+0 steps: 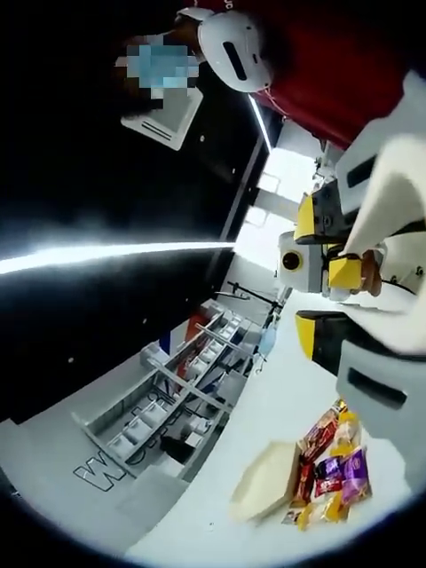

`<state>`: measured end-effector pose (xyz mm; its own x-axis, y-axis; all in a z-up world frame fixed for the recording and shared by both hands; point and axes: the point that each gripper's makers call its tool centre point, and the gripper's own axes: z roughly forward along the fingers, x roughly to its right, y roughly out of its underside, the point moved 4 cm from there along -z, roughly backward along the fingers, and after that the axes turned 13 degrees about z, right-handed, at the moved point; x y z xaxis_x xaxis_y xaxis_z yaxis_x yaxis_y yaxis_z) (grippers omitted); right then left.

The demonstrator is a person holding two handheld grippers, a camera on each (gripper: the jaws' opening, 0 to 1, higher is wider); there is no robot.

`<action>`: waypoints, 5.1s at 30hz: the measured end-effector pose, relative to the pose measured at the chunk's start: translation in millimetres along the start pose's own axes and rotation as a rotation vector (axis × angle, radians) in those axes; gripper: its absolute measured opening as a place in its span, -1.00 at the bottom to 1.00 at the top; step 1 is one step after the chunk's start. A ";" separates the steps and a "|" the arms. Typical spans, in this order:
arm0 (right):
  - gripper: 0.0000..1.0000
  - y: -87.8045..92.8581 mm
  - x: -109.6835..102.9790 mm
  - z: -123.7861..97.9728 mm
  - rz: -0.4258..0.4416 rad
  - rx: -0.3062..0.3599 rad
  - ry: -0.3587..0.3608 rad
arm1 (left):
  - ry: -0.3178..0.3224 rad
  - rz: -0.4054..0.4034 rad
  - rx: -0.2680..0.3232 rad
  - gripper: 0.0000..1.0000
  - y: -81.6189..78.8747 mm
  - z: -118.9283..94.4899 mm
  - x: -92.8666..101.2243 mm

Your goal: Place the target food into the container with the food tongs after gripping and lifting it, then release it inside without dropping or visibly crushing the food.

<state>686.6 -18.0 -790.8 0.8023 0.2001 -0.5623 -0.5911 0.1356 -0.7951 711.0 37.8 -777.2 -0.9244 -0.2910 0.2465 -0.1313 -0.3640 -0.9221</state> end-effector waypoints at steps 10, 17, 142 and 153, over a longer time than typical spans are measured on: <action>-1.00 -1.8 -3.6 3.7 -0.119 -0.068 0.050 | -0.002 -0.006 -0.012 -0.40 -0.2 -2.6 -0.5; -1.00 -4.9 -6.0 5.6 -0.177 -0.104 0.074 | 0.002 -0.029 -0.015 -0.39 -0.2 -4.0 -2.0; 0.96 16.9 78.6 -134.2 -0.267 -0.060 1.128 | -0.359 0.307 -0.420 -0.47 58.5 -32.6 -137.7; 0.98 17.6 85.6 -137.3 -0.249 -0.072 1.130 | -0.349 0.290 -0.480 -0.46 74.0 -27.3 -158.8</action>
<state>756.3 -131.7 -884.1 0.5345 -0.8099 -0.2416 -0.4292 -0.0138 -0.9031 838.3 81.2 -892.8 -0.7867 -0.6169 -0.0240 -0.1143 0.1838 -0.9763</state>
